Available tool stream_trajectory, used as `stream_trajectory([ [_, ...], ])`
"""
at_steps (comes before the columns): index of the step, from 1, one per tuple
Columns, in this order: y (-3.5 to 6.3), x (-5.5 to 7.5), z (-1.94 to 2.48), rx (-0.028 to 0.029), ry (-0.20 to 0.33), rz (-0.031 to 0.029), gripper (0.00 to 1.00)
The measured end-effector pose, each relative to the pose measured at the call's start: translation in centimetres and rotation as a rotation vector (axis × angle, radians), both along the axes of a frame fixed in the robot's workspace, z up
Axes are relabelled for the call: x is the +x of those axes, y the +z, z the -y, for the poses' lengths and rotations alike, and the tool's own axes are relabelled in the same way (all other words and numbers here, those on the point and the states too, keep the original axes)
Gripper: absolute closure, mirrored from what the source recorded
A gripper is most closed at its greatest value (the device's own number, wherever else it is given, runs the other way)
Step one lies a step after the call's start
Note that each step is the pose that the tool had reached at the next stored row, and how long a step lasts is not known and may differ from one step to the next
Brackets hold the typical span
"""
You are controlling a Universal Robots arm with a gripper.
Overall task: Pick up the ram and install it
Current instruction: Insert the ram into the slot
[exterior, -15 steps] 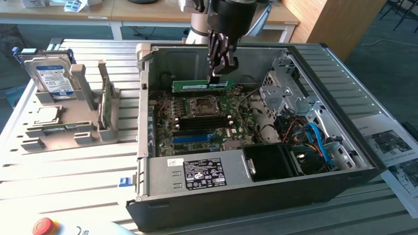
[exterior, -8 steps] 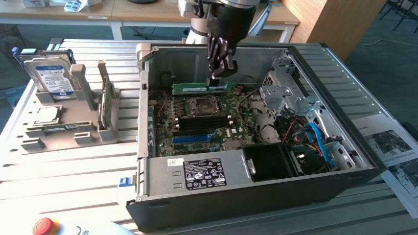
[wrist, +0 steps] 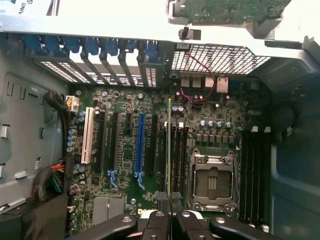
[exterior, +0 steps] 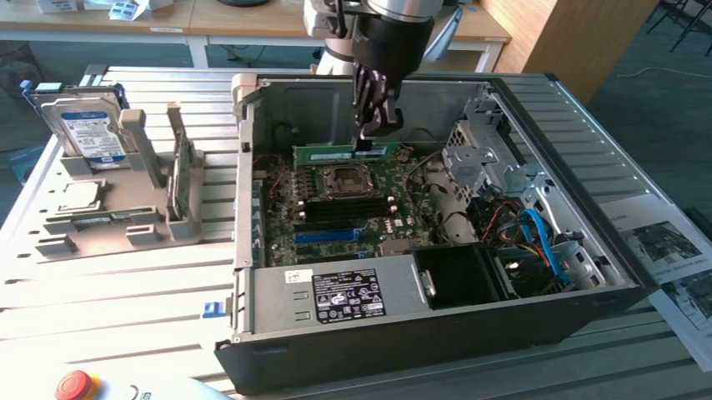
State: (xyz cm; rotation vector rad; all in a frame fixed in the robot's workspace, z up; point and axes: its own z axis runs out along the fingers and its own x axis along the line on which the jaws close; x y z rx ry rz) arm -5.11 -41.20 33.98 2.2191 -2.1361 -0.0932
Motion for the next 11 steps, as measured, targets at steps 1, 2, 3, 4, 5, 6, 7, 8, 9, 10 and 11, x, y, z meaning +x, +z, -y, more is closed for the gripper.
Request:
stream_trajectory([
  [1, -0.14, 0.0, 0.0, -0.0001, 0.0, -0.0001, 0.89],
  [2, -0.31, 0.0, 0.0, 0.0, 0.0, 0.0, 0.89],
  [3, -0.49, 0.0, 0.0, 0.0, 0.0, 0.0, 0.89],
  [4, -0.68, 0.0, 0.0, 0.0, 0.0, 0.0, 0.89],
  [5, -0.86, 0.0, 0.0, -0.0001, 0.0, 0.0, 0.89],
  [6, -1.01, 0.0, 0.0, -0.0002, -0.001, -0.0001, 0.89],
  [7, -1.15, 0.0, 0.0, -0.0001, -0.001, 0.0, 0.89],
  [8, -1.3, 0.0, 0.0, -0.0002, -0.001, -0.0001, 0.89],
  [9, -1.46, 0.0, 0.0, -0.0001, -0.001, 0.0, 0.89],
  [10, -1.63, 0.0, 0.0, 0.0, -0.001, 0.0, 0.89],
  [11, -1.81, 0.0, 0.0, -0.0001, -0.001, 0.0, 0.89],
])
